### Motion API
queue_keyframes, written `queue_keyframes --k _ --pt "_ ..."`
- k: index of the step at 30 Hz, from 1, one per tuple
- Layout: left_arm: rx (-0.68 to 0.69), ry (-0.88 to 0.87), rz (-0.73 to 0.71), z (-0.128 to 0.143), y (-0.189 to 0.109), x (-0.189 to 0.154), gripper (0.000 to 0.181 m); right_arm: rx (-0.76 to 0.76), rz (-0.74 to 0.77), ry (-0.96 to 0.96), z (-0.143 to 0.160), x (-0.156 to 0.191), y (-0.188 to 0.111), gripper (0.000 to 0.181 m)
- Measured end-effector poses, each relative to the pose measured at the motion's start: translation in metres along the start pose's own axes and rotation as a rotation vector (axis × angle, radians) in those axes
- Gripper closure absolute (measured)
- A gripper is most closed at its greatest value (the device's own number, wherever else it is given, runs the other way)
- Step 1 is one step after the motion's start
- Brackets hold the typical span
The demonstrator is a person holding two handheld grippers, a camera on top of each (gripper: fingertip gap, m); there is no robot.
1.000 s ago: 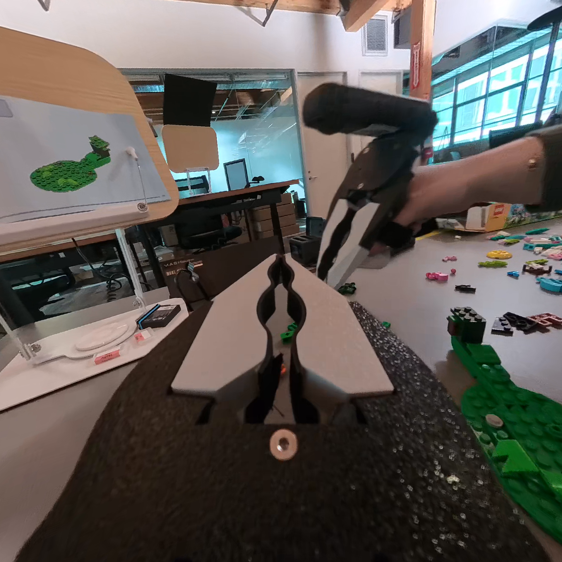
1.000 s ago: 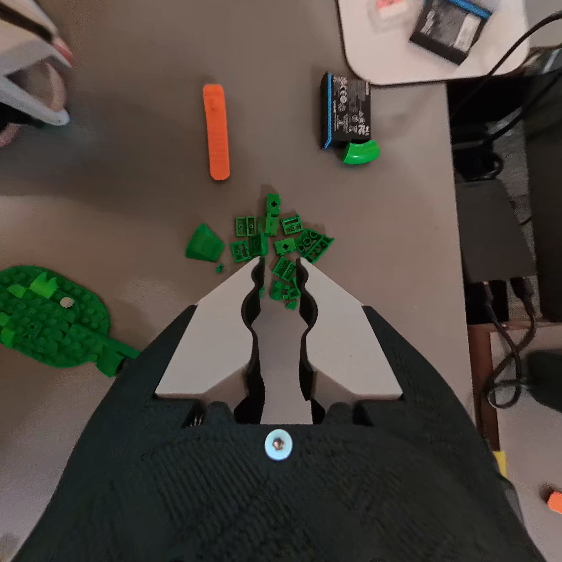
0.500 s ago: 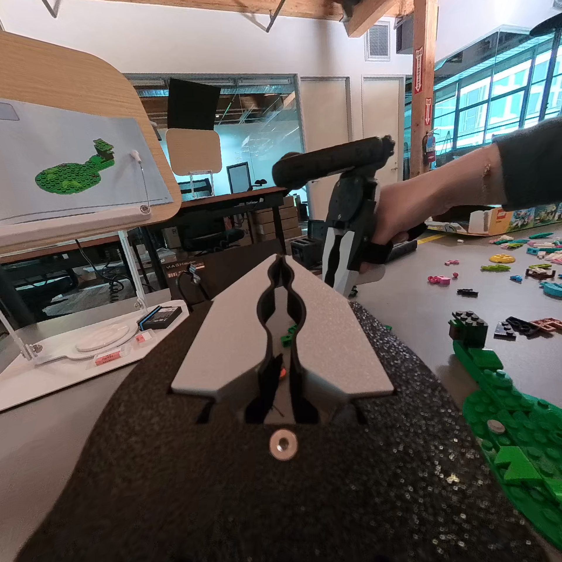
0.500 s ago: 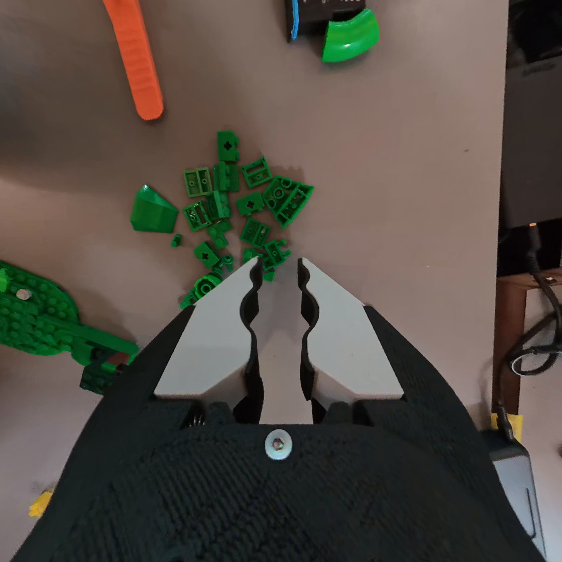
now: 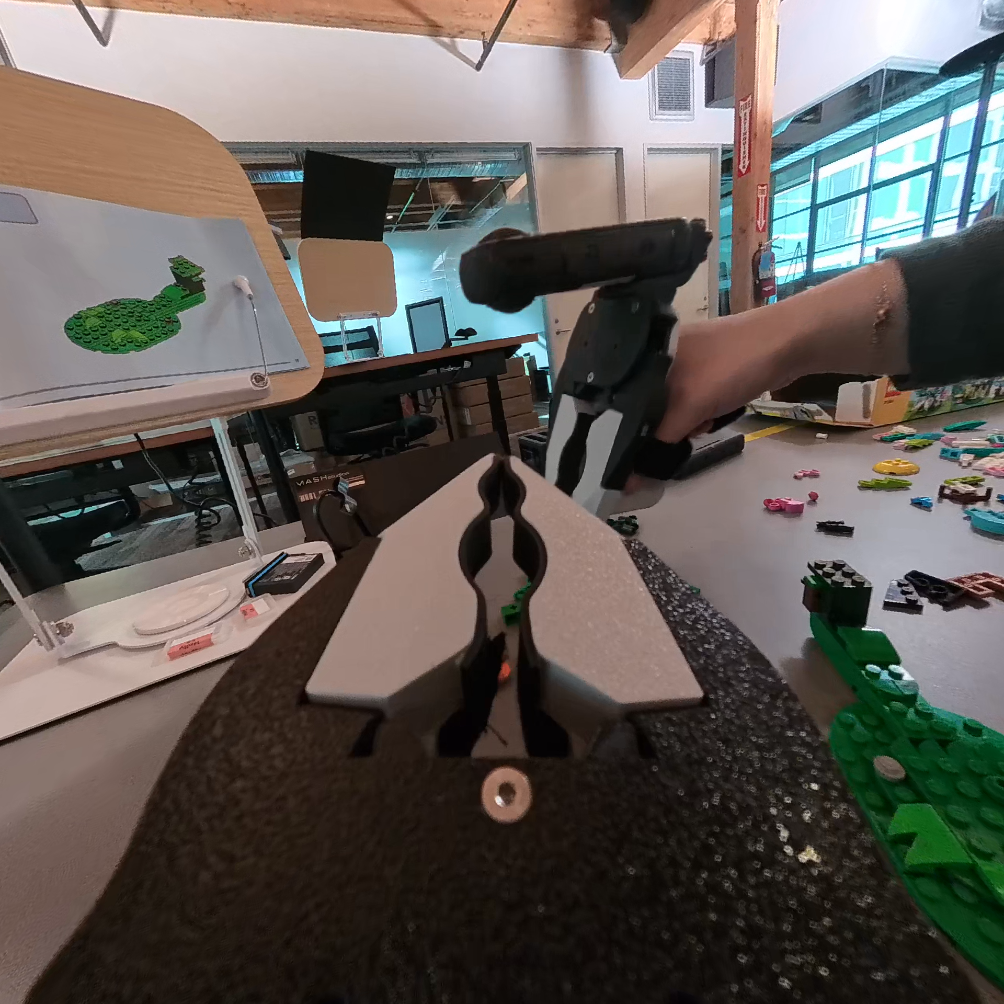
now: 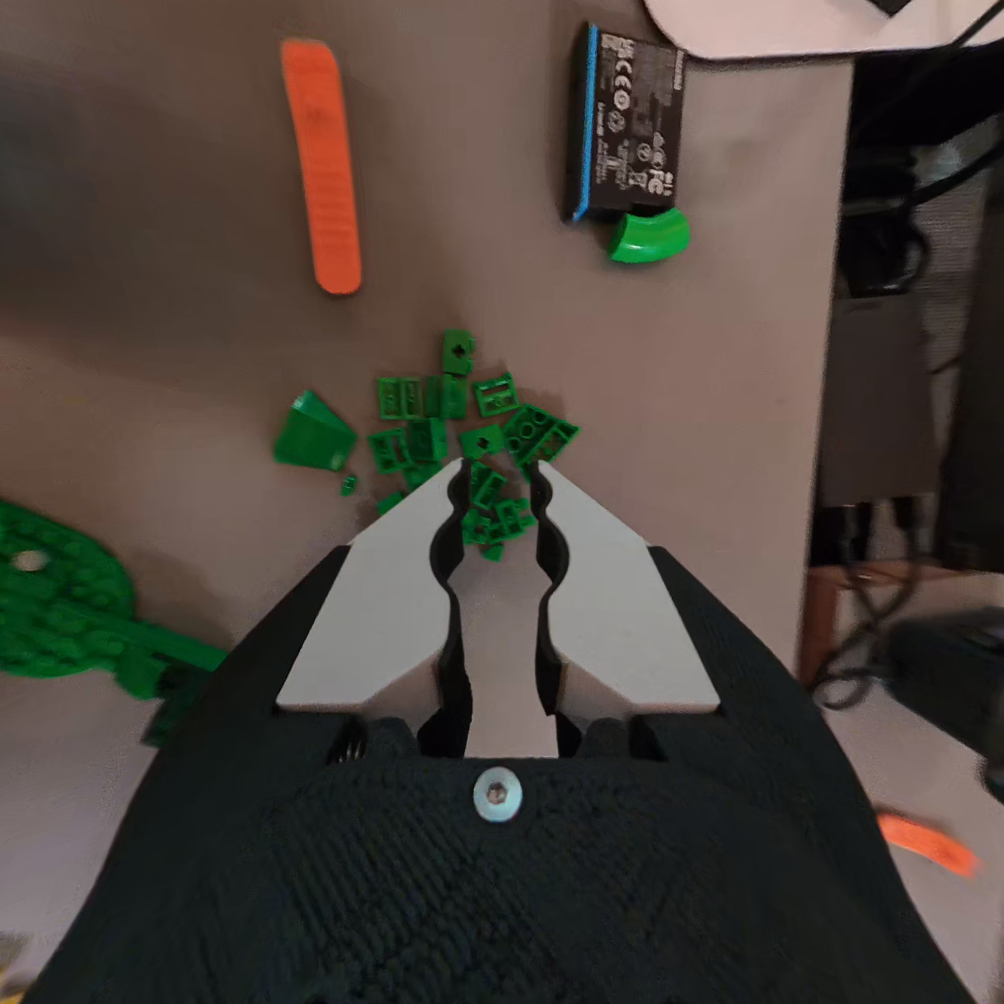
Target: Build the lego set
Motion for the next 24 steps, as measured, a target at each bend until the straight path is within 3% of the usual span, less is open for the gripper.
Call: queue_keyframes --k 1,6,12,24 --pt "0.0 -0.003 0.003 0.0 0.0 0.0 0.181 0.029 0.034 -0.034 0.002 -0.002 0.001 0.164" --pt "-0.001 -0.011 0.0 0.0 0.0 0.001 0.181 0.091 -0.154 0.066 0.01 0.022 0.01 0.166" --pt "0.002 -0.003 0.004 0.001 0.001 0.0 0.181 0.085 -0.189 0.058 0.014 0.026 0.014 0.16" --pt "0.003 -0.003 0.006 0.001 0.001 -0.001 0.181 0.118 -0.157 -0.028 0.018 0.031 0.014 0.167"
Point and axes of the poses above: each gripper's, where its closed fingertips meet, y out along the fingers, z out of its underside, x = y × z across the jaws, the point moved 2 cm from there along -y, back along the fingers, and after that the axes turned 1 degree about -z, right-handed, at the moved point
